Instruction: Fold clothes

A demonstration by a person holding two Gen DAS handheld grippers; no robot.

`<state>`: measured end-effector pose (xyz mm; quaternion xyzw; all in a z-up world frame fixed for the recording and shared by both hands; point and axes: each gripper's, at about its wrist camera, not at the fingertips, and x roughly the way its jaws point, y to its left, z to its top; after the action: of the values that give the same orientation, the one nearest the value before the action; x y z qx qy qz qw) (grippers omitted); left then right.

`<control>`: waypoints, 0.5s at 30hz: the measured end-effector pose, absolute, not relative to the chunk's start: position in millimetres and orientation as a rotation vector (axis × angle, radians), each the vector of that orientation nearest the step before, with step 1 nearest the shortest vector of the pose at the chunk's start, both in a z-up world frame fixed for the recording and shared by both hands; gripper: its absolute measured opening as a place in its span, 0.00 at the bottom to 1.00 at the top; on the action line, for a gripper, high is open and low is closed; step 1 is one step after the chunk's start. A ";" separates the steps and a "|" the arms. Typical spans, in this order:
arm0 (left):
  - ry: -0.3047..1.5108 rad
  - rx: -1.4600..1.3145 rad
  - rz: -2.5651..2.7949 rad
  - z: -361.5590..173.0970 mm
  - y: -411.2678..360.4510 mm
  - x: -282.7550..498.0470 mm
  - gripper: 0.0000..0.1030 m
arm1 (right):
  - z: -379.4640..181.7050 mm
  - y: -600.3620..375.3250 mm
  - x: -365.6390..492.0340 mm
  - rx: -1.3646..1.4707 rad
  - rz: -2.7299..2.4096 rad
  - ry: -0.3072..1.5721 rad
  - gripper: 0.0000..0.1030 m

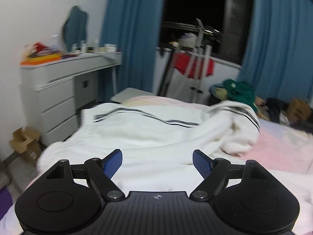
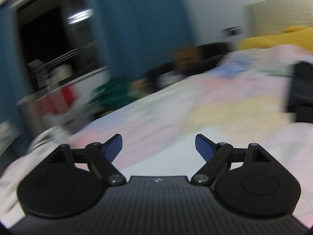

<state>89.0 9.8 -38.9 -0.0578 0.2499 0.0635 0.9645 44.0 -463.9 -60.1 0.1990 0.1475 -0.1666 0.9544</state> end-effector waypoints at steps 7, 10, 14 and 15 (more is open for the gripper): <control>0.558 -0.115 0.060 -69.2 -23.2 159.8 0.78 | -71.5 -390.5 130.4 0.466 0.036 0.488 0.81; 0.571 -0.125 0.049 -89.9 -10.3 179.8 0.78 | -82.7 -366.9 178.6 0.478 0.097 0.570 0.81; 0.585 -0.130 0.068 -116.7 13.9 199.7 0.78 | -114.0 -331.5 252.6 0.476 0.089 0.658 0.81; 0.587 -0.145 0.060 -121.4 18.5 203.4 0.78 | -122.8 -323.2 270.7 0.483 0.084 0.676 0.81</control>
<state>203.4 18.5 -121.4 -0.0715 0.2890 0.0296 0.9542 270.7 -323.2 -122.8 0.2344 0.3285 0.0406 0.9141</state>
